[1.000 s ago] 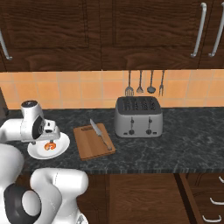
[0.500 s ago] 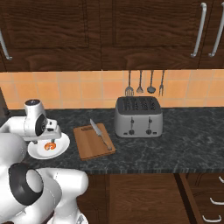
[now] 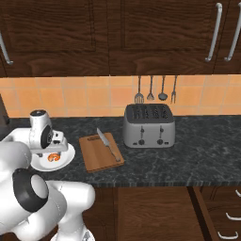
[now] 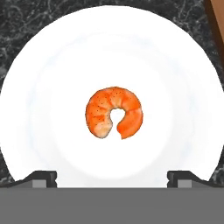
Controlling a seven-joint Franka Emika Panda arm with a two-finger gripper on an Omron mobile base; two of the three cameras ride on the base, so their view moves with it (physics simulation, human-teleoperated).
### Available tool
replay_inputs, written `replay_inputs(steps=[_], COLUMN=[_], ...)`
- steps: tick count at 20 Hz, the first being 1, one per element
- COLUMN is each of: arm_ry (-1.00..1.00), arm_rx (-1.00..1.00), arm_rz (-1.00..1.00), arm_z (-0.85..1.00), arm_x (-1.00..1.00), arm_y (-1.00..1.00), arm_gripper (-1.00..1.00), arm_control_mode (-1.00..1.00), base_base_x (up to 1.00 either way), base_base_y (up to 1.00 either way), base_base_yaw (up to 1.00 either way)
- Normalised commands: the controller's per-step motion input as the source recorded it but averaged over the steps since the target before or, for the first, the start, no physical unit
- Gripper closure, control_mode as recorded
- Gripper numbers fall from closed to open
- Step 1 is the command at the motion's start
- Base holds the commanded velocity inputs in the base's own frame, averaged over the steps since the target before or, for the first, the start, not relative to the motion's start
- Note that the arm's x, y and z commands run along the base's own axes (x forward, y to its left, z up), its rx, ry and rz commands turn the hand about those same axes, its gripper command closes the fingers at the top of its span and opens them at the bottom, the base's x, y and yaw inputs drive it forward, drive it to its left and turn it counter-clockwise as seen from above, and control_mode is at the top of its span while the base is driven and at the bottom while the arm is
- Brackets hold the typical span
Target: Pick up the knife from the drawer and place it on the cutting board. Then place the meat from the plate to the cutting board.
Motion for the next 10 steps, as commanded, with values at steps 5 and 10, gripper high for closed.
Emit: replay_inputs(steps=[5, 10], arm_ry=[0.00, 0.00], arm_rx=[0.00, 0.00], arm_rz=[-0.01, 0.00], arm_z=[-0.12, -0.05], arm_x=[0.27, 0.15], arm_y=[0.00, -0.04], arm_gripper=[-1.00, -1.00], arm_control_mode=[-1.00, -1.00], base_base_x=[0.00, 0.00], base_base_y=[0.00, 0.00], base_base_yaw=[0.00, 0.00])
